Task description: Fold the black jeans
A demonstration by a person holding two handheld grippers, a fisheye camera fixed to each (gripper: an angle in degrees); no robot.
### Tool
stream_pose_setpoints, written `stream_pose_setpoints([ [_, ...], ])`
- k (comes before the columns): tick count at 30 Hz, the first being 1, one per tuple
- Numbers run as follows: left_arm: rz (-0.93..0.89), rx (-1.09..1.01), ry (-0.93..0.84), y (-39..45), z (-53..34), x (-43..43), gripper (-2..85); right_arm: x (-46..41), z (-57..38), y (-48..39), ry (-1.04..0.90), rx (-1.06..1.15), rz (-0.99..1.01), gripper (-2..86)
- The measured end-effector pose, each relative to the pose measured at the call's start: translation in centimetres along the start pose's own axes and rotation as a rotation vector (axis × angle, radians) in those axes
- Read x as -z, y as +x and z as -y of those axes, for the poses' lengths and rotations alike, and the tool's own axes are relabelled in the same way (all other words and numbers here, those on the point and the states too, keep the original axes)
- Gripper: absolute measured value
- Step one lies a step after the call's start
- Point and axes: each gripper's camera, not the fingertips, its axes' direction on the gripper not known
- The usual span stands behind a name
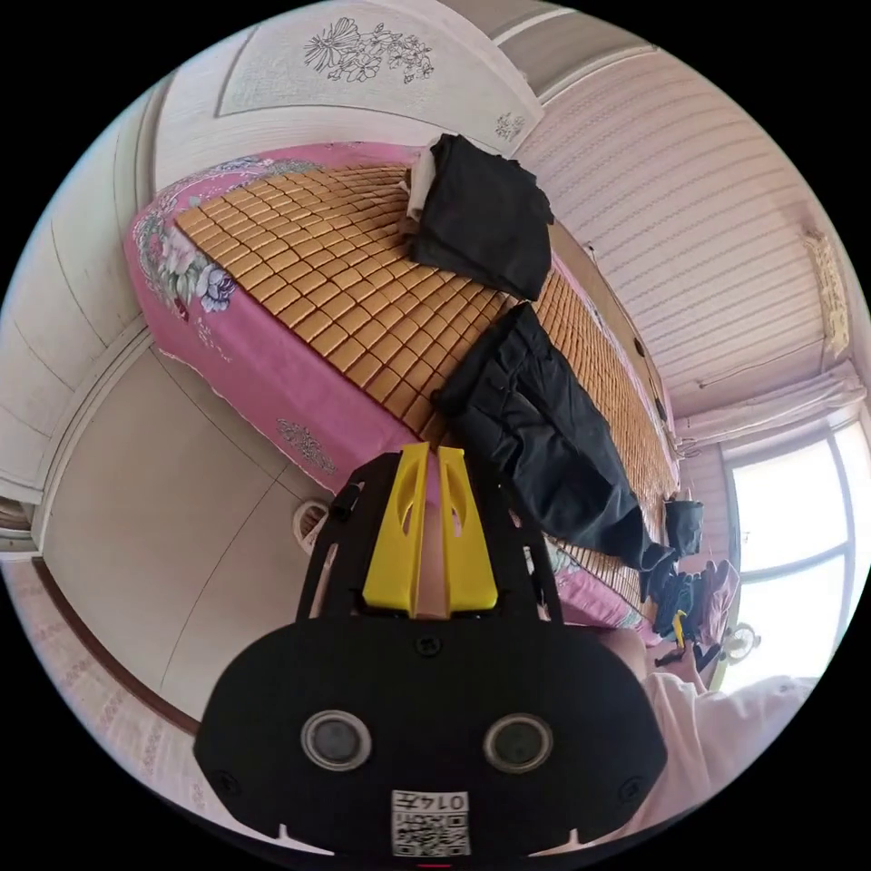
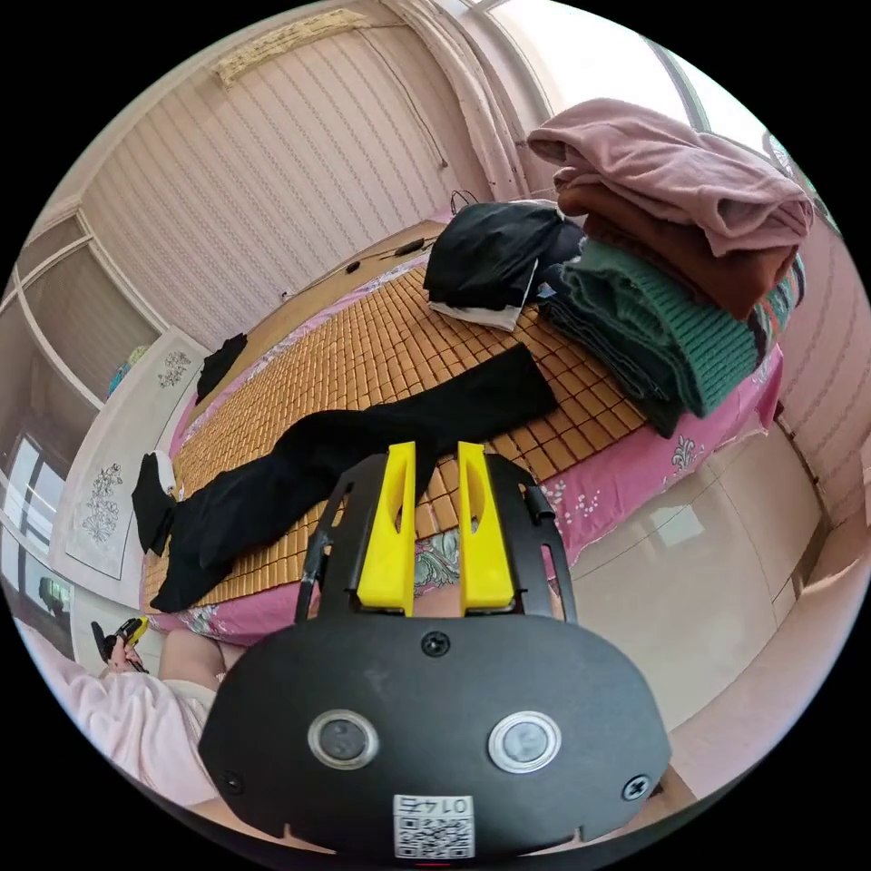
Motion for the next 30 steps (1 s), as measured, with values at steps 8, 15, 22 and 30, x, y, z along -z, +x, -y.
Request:
stream_pose_setpoints([
  [8,0.083,-0.333,-0.047,9.8,6.8,-3.1,4.4,-3.9,6.5,-9.3,-0.070,0.365,-0.018,8.0],
  [15,0.171,-0.520,-0.193,19.4,11.1,-11.2,5.9,-9.7,10.7,-15.9,-0.165,0.613,-0.087,8.4],
  [22,0.220,-0.481,-0.253,23.7,14.8,-16.4,6.9,-14.3,13.8,-15.9,-0.252,0.607,-0.303,13.4],
  [30,0.313,-0.372,-0.220,23.6,18.5,-18.2,8.7,-16.3,16.1,-11.0,-0.260,0.393,-0.364,19.3],
])
